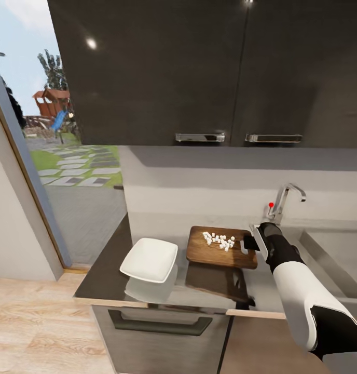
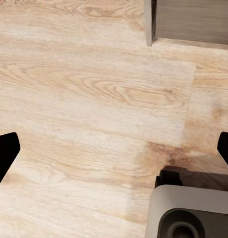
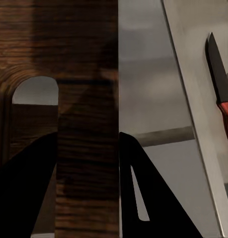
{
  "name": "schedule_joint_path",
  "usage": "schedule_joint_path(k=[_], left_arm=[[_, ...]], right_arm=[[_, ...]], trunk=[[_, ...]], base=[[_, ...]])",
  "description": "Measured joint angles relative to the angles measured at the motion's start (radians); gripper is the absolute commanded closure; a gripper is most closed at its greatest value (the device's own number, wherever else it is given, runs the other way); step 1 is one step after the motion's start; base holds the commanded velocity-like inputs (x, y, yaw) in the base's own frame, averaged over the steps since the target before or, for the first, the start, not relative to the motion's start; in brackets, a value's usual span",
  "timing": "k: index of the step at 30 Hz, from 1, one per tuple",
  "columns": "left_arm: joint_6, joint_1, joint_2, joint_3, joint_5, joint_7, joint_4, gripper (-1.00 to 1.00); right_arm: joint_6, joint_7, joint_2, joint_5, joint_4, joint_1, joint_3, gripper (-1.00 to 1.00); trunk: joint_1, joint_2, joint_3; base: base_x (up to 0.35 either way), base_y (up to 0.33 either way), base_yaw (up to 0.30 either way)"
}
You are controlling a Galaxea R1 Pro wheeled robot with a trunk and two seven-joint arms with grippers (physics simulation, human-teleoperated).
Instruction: In the kitchen, take the Vidalia onion out of the sink, dice it on the chopping board with the paring knife, put the diced onion into the bowl on the countertop, then place both the paring knife and the chopping board into the sink.
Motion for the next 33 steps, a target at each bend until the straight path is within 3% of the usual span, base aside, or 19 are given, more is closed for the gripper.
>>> schedule_joint_path(k=[18, 26, 28, 33], left_arm=[[0.000, 0.000, 0.000, 0.000, 0.000, 0.000, 0.000, -1.00], [0.000, 0.000, 0.000, 0.000, 0.000, 0.000, 0.000, -1.00], [0.000, 0.000, 0.000, 0.000, 0.000, 0.000, 0.000, -1.00], [0.000, 0.000, 0.000, 0.001, 0.000, 0.000, 0.000, -1.00]], right_arm=[[0.000, 0.000, 0.014, -0.001, 0.000, 0.000, 0.005, 1.00], [-0.001, -0.001, 0.015, -0.003, 0.000, 0.000, 0.007, 1.00], [-0.002, -0.001, 0.015, -0.003, 0.000, 0.000, 0.029, 1.00], [-0.007, 0.000, 0.016, -0.005, 0.000, 0.000, 0.137, 1.00]], trunk=[[0.000, 0.000, 0.028], [0.000, 0.000, 0.041], [0.000, 0.000, 0.043], [0.000, 0.000, 0.047]], base=[[0.000, 0.272, 0.000], [0.000, 0.083, 0.000], [0.000, 0.005, 0.000], [0.000, 0.001, 0.000]])
